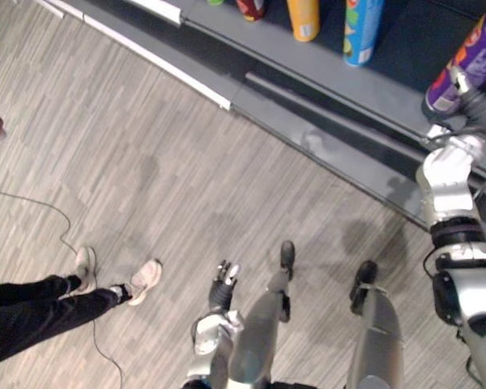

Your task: Put the gum and the chips on the shelf.

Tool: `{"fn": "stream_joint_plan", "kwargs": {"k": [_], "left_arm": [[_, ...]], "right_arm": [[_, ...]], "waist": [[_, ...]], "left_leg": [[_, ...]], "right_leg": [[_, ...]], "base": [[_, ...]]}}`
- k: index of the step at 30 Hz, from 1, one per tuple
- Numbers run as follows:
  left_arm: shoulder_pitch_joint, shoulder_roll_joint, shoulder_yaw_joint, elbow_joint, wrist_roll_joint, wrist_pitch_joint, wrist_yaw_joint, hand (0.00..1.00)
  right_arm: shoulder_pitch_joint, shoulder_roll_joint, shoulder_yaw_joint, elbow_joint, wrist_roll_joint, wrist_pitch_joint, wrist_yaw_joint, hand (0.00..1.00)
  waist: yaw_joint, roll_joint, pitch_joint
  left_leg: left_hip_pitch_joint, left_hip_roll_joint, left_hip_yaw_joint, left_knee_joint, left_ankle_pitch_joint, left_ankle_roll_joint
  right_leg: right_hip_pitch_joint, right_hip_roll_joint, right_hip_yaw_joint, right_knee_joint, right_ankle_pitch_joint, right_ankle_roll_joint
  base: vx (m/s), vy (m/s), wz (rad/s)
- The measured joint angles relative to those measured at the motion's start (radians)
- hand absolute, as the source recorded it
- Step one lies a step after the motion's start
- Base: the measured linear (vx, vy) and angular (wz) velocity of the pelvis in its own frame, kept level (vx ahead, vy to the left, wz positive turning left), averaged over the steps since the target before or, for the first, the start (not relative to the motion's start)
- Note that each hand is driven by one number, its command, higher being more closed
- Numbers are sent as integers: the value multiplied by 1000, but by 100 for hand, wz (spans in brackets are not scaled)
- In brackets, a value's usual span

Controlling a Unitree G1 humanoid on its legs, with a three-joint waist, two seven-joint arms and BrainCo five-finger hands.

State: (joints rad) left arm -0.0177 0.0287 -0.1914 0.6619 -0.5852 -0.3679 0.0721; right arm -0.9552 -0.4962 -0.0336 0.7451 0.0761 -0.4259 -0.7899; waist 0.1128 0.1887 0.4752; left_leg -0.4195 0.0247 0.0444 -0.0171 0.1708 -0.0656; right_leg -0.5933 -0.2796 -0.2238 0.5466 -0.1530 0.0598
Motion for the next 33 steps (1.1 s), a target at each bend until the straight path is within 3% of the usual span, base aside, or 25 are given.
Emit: {"fn": "stream_joint_plan", "kwargs": {"k": [9,33], "left_arm": [[22,-24,-11,-30,-1,-5,-7,0],[33,-58,-38,-54,-5,-23,-33,0]], "right_arm": [[-37,-43,4,0,0,-33,-1,100],[-66,-87,88,17,1,-35,12,100]], "waist": [[0,1,0],[-1,1,0]], "left_leg": [[-33,-2,20,-16,15,1],[-126,-4,66,2,25,5]], "right_leg": [[-51,-10,4,18,0,0],[-156,-31,15,57,-7,1]], "base": [[17,-74,1],[1,-47,1]]}}
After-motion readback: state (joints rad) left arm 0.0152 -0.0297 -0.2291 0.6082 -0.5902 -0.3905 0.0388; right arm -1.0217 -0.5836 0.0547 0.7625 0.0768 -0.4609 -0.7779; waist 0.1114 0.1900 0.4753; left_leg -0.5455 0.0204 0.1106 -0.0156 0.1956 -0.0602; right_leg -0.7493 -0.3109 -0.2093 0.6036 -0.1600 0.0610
